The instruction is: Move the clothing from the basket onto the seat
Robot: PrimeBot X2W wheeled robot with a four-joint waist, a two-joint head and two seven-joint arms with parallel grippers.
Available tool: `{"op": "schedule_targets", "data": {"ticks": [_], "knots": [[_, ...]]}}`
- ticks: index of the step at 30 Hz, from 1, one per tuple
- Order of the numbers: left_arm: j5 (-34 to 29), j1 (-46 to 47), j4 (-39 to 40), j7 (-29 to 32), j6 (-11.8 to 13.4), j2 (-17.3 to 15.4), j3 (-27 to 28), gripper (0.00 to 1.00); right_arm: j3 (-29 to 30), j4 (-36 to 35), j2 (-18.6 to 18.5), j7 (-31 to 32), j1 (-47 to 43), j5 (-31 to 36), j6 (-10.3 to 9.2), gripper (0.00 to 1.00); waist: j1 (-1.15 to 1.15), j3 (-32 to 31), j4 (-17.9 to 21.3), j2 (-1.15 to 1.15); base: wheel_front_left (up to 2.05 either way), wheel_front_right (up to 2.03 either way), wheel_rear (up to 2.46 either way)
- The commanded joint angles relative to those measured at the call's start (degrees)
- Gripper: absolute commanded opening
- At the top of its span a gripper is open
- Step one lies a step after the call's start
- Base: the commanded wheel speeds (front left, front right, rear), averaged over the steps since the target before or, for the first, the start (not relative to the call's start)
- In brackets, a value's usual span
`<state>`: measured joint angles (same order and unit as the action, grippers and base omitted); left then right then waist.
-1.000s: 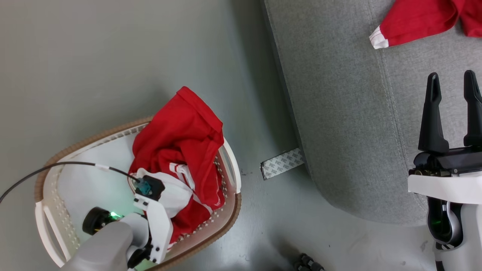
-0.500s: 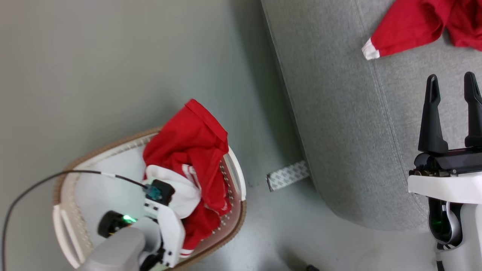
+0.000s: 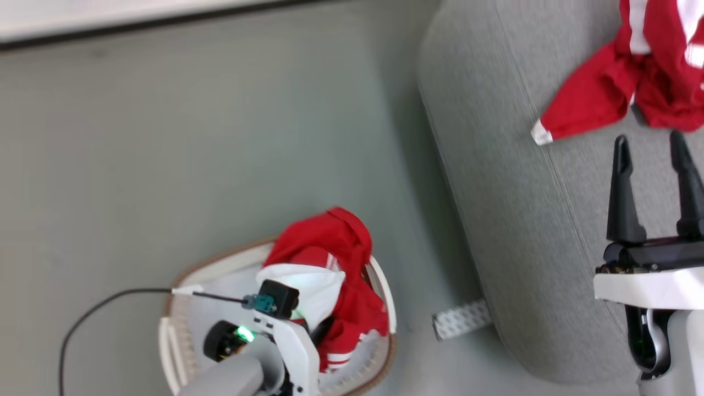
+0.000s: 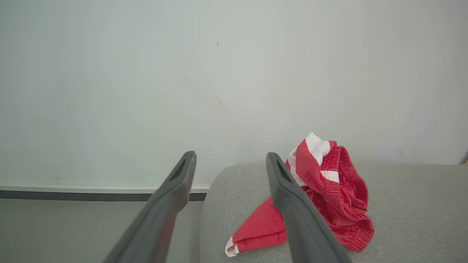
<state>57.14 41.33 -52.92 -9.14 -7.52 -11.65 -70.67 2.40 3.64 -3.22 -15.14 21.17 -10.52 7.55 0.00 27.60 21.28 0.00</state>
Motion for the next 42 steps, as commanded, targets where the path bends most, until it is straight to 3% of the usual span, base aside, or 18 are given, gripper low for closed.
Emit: {"op": "schedule_targets", "data": {"ticks": [1, 13, 21, 31, 42], "knots": [[0.48, -0.97, 0.3, -0.87, 0.09, 0.13, -0.19, 0.0, 0.0, 0.42, -0.54, 0.0, -0.78, 0.01, -0.13, 1.0, 0.0, -4.66, -3.58, 0.0, 0.0, 0.0, 0.0], [2.11, -0.78, 5.48, -6.04, 0.08, 1.35, -0.25, 0.0, -1.0, 3.49, -3.57, 0.0, -3.98, -1.75, -0.13, 1.0, 0.0, -15.45, -9.61, 0.0, 0.0, 0.0, 0.0], [-4.58, -1.46, 13.13, -6.05, 0.54, 0.24, 8.77, 0.0, -2.45, 4.85, -3.89, 0.0, -6.95, -3.01, -0.13, 1.0, 0.0, -21.72, -12.49, 0.0, 0.0, 0.0, 0.0], [-14.89, -2.0, 28.19, -6.06, 4.4, -3.41, 18.63, 0.0, -8.11, 6.74, -2.77, 0.0, -10.66, -5.55, -0.13, 1.0, 0.0, -25.93, -13.87, 0.0, 0.0, 0.0, 0.0], [-17.36, 0.93, 38.93, -5.58, 9.22, -6.78, 22.21, 0.0, -14.75, 8.69, -1.23, 0.0, -11.57, -7.12, -0.13, 1.0, 0.0, -27.18, -14.43, 0.0, 0.0, 0.0, 0.0]]}}
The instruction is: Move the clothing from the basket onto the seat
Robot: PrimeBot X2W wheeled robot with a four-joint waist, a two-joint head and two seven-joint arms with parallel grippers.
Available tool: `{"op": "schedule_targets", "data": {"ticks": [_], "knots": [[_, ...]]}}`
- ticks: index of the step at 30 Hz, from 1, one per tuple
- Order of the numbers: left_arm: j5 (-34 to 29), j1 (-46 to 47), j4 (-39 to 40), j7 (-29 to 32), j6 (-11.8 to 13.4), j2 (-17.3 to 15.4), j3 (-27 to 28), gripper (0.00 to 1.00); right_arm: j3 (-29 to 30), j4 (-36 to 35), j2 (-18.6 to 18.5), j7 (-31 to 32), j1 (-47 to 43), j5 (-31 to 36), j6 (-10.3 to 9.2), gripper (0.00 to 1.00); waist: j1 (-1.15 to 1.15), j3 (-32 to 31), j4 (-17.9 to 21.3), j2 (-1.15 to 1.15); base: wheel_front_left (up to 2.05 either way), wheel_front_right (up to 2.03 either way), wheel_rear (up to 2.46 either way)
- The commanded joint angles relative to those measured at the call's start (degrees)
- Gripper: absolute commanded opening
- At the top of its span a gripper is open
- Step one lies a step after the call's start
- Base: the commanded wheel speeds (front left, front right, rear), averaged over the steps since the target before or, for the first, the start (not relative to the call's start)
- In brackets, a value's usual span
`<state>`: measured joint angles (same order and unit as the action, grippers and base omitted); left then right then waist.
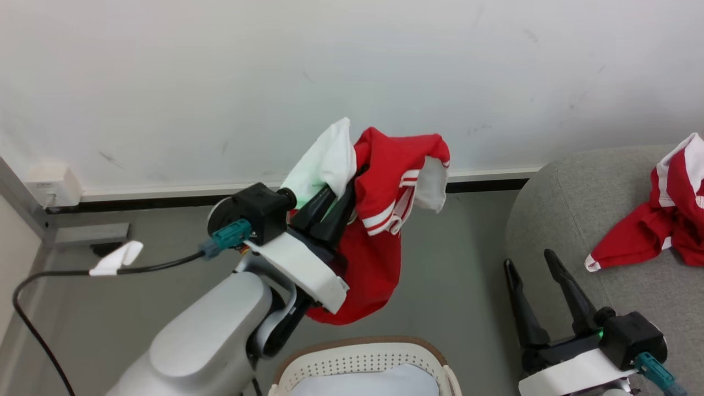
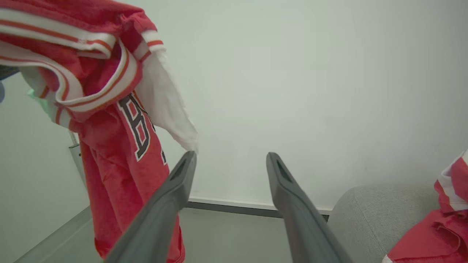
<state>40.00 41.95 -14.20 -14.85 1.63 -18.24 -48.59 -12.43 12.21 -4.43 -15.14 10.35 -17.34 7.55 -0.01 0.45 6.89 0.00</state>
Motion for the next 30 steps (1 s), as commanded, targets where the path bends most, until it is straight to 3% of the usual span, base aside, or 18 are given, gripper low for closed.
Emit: {"op": "schedule_targets", "data": {"ticks": [1, 17, 23, 30], "knots": [[-0.08, 0.34, 0.98, 0.18, 0.44, -0.37, 0.29, 0.0, -0.33, 0.25, 0.03, 0.0, -0.77, -0.4, -0.13, 1.0, 0.01, -0.07, -0.07, 0.0, 0.0, 0.0, 0.0], [-0.9, -0.97, 5.9, 1.98, 2.2, -1.12, -1.21, 0.0, -6.42, 2.49, -0.28, 0.01, 0.97, -0.93, -0.13, 1.0, 0.01, 0.23, -0.96, 0.0, 0.0, 0.0, 0.0], [-0.9, -1.5, 6.66, 2.58, 1.7, 0.07, -2.89, 0.0, -11.98, 5.39, -0.19, 0.0, 3.18, -1.35, -0.13, 1.0, 0.01, -0.14, -2.24, 0.0, 0.0, 0.0, 0.0], [-0.31, -2.39, 7.73, 3.09, 0.84, 1.76, -4.99, 0.0, -14.61, 11.57, 0.21, 0.0, 6.96, -0.92, -0.13, 1.0, 0.01, -0.47, -4.48, 0.0, 0.0, 0.0, 0.0]]}}
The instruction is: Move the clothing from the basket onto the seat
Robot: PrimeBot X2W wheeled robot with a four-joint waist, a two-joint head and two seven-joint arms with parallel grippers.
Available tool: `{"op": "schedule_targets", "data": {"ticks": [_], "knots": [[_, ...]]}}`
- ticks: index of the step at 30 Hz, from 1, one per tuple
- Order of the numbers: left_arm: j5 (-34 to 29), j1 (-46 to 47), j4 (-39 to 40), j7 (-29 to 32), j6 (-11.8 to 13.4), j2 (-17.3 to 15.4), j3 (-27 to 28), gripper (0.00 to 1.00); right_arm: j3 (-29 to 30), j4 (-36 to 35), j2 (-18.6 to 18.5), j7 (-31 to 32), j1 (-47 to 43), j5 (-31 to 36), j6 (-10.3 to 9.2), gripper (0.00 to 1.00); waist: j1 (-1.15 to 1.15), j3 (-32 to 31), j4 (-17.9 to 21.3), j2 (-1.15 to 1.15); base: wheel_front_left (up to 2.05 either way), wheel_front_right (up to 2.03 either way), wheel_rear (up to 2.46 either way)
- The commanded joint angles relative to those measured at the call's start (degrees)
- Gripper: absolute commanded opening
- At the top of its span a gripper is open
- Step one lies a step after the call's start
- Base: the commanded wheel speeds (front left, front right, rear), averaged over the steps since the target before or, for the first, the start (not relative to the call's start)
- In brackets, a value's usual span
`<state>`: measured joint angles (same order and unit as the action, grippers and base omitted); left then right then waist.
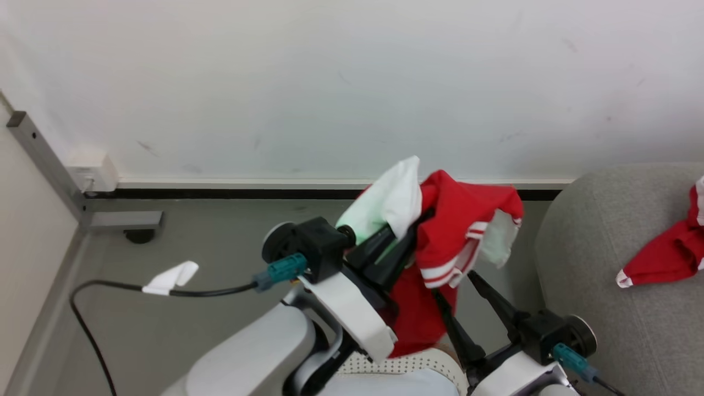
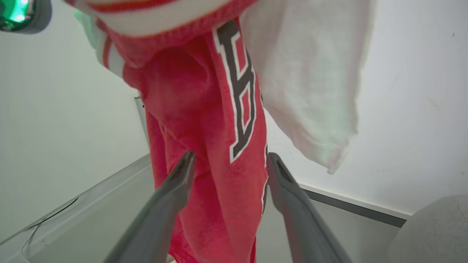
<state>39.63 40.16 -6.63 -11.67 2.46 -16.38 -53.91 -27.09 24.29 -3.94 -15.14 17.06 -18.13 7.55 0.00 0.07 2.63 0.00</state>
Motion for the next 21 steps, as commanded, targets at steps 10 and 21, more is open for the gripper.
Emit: {"op": "schedule_targets", "data": {"ticks": [10, 21], "knots": [[0.15, -2.0, 2.24, 1.19, -1.25, 2.02, -3.45, 0.0, 0.49, 8.32, 0.68, 0.0, 3.37, -0.59, -0.13, 1.0, 0.0, -0.83, -5.25, 0.0, 0.0, 0.0, 0.0], [0.44, -2.17, 4.04, 1.73, -0.51, 1.63, -3.81, 0.0, -1.93, 12.82, 0.92, 0.0, 6.26, -3.89, -0.13, 0.0, 0.0, -0.88, -7.82, 0.0, 0.0, 0.0, 0.0]]}}
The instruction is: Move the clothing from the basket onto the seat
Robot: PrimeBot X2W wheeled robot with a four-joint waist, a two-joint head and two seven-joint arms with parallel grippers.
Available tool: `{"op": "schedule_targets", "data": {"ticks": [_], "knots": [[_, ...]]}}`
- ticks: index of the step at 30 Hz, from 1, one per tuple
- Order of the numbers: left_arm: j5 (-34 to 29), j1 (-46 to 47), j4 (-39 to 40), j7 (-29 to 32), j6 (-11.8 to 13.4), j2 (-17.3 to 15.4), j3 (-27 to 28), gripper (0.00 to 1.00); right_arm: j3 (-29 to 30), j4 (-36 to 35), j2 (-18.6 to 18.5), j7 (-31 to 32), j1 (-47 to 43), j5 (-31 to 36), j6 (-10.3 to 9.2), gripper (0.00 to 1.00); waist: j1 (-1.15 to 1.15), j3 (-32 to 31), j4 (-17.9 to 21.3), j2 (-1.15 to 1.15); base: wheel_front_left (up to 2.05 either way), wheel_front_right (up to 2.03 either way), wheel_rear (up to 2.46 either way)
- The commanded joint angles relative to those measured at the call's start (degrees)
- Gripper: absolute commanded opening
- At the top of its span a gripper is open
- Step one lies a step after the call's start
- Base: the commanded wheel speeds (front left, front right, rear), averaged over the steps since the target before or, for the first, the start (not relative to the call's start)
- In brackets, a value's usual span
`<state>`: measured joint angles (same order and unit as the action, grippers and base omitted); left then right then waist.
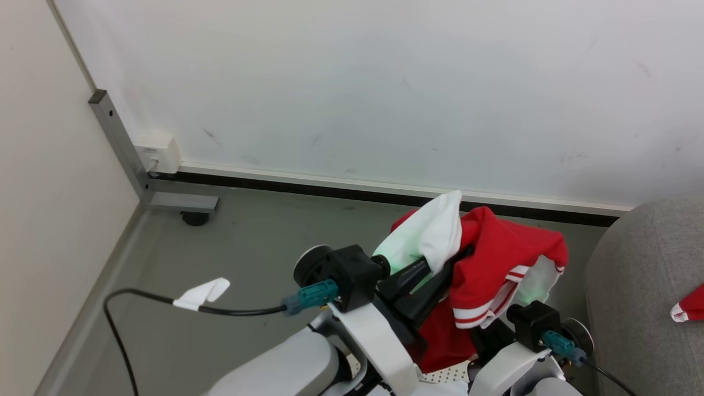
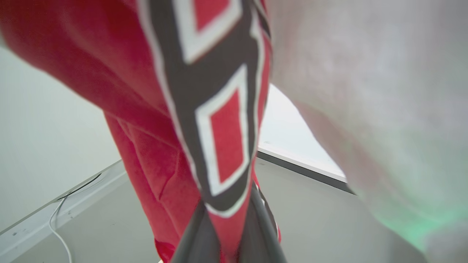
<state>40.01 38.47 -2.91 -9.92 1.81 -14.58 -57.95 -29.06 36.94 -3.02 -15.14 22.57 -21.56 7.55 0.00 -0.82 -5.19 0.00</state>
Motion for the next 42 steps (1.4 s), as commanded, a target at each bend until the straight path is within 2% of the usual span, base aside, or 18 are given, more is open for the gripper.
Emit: {"op": "schedule_targets", "data": {"ticks": [1, 12, 18, 19, 20, 21, 22, 23, 30, 42], "knots": [[0.17, -0.53, 0.33, -0.09, 0.16, -0.31, 0.36, 0.0, -0.07, 0.12, 0.01, 0.0, 0.84, -0.59, -0.13, 0.0, 0.0, 0.01, -0.04, 0.0, 0.0, 0.0, 0.0], [1.47, -0.71, -1.69, -1.16, 1.19, -1.82, 2.43, 0.0, -0.48, -3.37, 0.06, 0.0, -0.74, -1.5, -0.13, 0.0, 0.0, 0.37, 1.19, 0.0, 0.0, 0.0, 0.0], [1.19, -1.04, -2.84, -1.17, 1.36, -1.58, 1.9, 0.0, 1.13, -6.15, 0.06, 0.0, -1.43, -2.43, -0.13, 0.0, 0.0, 0.45, 2.97, 0.0, 0.0, 0.0, 0.0], [1.2, -1.15, -2.98, -1.23, 1.46, -1.66, 1.85, 0.14, 1.64, -6.61, 0.06, 0.0, -1.46, -2.65, -0.13, 0.0, 0.0, 0.48, 3.32, 0.0, 0.0, 0.0, 0.0], [1.27, -1.23, -3.1, -1.23, 1.48, -1.71, 1.8, 0.23, 2.27, -7.0, 0.03, 0.0, -1.46, -2.81, -0.13, 0.0, 0.0, 0.51, 3.67, 0.0, 0.0, 0.0, 0.0], [1.37, -1.33, -3.2, -1.17, 1.46, -1.79, 1.69, 0.39, 2.96, -7.39, -0.02, 0.0, -1.49, -3.1, -0.13, 0.0, 0.0, 0.54, 4.06, 0.0, 0.0, 0.0, 0.0], [1.48, -1.45, -3.28, -1.05, 1.41, -1.86, 1.57, 0.6, 3.69, -7.91, -0.07, 0.0, -1.57, -3.56, -0.13, 0.0, 0.0, 0.55, 4.48, 0.0, 0.0, 0.0, 0.0], [1.58, -1.59, -3.3, -0.98, 1.33, -1.85, 1.46, 1.0, 4.59, -8.51, -0.19, 0.0, -1.56, -4.12, -0.13, 0.0, 0.0, 0.62, 4.92, 0.0, 0.0, 0.0, 0.0], [1.8, -2.93, -3.59, -0.79, 0.72, -2.1, 0.0, 1.0, 10.74, -11.88, -2.12, -0.01, -1.11, -5.99, -0.13, 0.0, 0.0, 1.28, 8.83, 0.0, 0.0, 0.0, 0.0], [-0.27, -4.79, -4.09, -2.26, 1.36, -3.7, -1.25, 1.0, 22.11, -19.2, -5.7, 0.0, -1.75, -7.35, -0.13, 0.0, 0.0, 3.0, 16.94, 0.0, 0.0, 0.0, 0.0]]}}
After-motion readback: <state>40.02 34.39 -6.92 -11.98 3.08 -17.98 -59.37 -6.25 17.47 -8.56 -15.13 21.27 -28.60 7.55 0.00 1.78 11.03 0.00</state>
